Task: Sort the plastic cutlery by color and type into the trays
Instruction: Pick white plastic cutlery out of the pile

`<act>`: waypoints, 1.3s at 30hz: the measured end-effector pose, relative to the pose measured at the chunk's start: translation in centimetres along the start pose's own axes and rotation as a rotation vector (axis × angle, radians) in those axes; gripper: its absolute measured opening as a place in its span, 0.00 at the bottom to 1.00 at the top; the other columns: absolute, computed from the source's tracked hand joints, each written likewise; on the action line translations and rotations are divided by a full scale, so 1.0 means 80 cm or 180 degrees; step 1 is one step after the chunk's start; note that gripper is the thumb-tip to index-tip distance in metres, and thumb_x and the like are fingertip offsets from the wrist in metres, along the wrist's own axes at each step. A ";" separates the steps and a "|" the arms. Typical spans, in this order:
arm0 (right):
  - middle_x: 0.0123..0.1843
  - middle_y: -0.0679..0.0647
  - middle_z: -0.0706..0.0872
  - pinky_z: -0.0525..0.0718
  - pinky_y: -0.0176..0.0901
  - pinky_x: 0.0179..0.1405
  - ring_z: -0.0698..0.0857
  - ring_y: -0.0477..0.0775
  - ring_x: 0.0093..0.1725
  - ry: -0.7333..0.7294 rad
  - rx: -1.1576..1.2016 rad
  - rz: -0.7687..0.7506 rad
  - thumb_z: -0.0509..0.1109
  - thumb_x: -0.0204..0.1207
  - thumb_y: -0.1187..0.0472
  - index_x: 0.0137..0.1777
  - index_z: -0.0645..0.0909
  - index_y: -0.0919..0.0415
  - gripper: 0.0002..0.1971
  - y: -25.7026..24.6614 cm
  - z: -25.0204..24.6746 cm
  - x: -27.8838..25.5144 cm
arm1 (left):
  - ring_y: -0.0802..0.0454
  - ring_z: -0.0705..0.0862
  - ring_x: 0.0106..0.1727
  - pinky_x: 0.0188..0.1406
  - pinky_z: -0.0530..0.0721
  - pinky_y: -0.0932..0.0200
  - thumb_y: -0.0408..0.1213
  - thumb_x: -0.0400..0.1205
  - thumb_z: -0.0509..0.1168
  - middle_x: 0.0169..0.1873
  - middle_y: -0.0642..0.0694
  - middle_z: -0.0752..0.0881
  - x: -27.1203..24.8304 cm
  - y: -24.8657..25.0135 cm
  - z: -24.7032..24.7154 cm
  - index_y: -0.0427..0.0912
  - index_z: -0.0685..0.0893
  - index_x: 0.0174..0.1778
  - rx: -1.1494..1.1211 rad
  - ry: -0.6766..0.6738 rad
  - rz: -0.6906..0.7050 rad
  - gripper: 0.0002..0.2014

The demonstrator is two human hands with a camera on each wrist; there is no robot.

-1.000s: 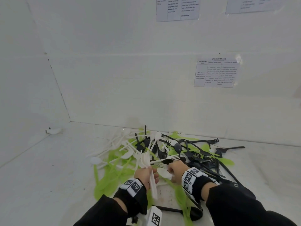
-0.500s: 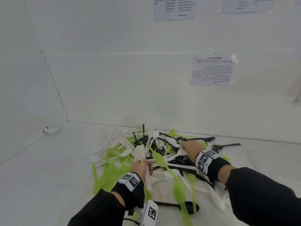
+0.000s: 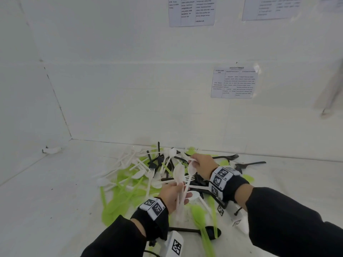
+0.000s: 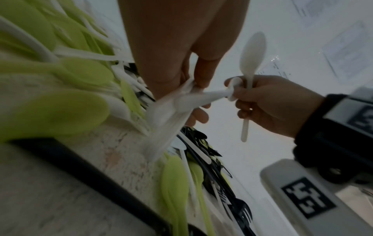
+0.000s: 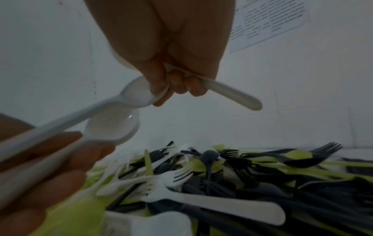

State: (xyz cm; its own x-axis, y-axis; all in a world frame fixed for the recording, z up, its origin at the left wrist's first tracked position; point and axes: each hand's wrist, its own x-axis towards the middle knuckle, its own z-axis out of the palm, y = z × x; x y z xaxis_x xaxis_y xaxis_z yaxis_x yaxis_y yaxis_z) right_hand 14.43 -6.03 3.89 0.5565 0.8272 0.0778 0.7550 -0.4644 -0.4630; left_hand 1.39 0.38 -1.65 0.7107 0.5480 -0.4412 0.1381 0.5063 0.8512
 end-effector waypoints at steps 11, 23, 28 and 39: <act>0.71 0.62 0.72 0.70 0.44 0.66 0.73 0.60 0.69 -0.0014 0.0202 0.0460 0.56 0.82 0.63 0.73 0.67 0.65 0.20 -0.006 0.040 -0.005 | 0.54 0.71 0.23 0.18 0.72 0.65 0.31 0.87 0.54 0.34 0.43 0.78 -0.012 -0.008 0.009 0.34 0.75 0.41 -0.0083 -0.0083 -0.0057 0.11; 0.36 0.53 0.83 0.78 0.38 0.39 0.79 0.53 0.37 -0.0562 0.0949 0.1219 0.63 0.79 0.59 0.38 0.80 0.58 0.09 -0.020 0.064 -0.022 | 0.49 0.80 0.29 0.27 0.78 0.58 0.28 0.85 0.56 0.31 0.41 0.83 0.008 -0.019 0.004 0.31 0.78 0.57 -0.0156 0.0274 0.0059 0.08; 0.37 0.54 0.84 0.82 0.39 0.43 0.80 0.50 0.35 -0.0468 0.1113 0.1089 0.66 0.78 0.58 0.52 0.87 0.63 0.11 -0.015 0.063 -0.034 | 0.47 0.82 0.40 0.34 0.79 0.55 0.31 0.87 0.52 0.45 0.37 0.85 0.011 -0.024 0.000 0.35 0.80 0.61 0.0019 0.0213 0.0016 0.13; 0.44 0.56 0.90 0.86 0.48 0.58 0.89 0.54 0.45 -0.0481 0.1538 0.1026 0.68 0.77 0.59 0.51 0.87 0.59 0.08 -0.017 0.071 -0.035 | 0.42 0.80 0.43 0.42 0.82 0.50 0.30 0.85 0.54 0.41 0.37 0.82 0.015 -0.023 -0.007 0.29 0.79 0.61 0.0221 0.0439 -0.0003 0.14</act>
State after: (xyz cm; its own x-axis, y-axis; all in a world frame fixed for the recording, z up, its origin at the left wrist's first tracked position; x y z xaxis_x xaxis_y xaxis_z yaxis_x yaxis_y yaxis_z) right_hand 9.91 -5.96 -0.70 0.6489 0.7209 -0.2432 0.2935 -0.5321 -0.7942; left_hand 1.65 0.46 -3.94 0.6096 0.6362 -0.4729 0.1896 0.4622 0.8663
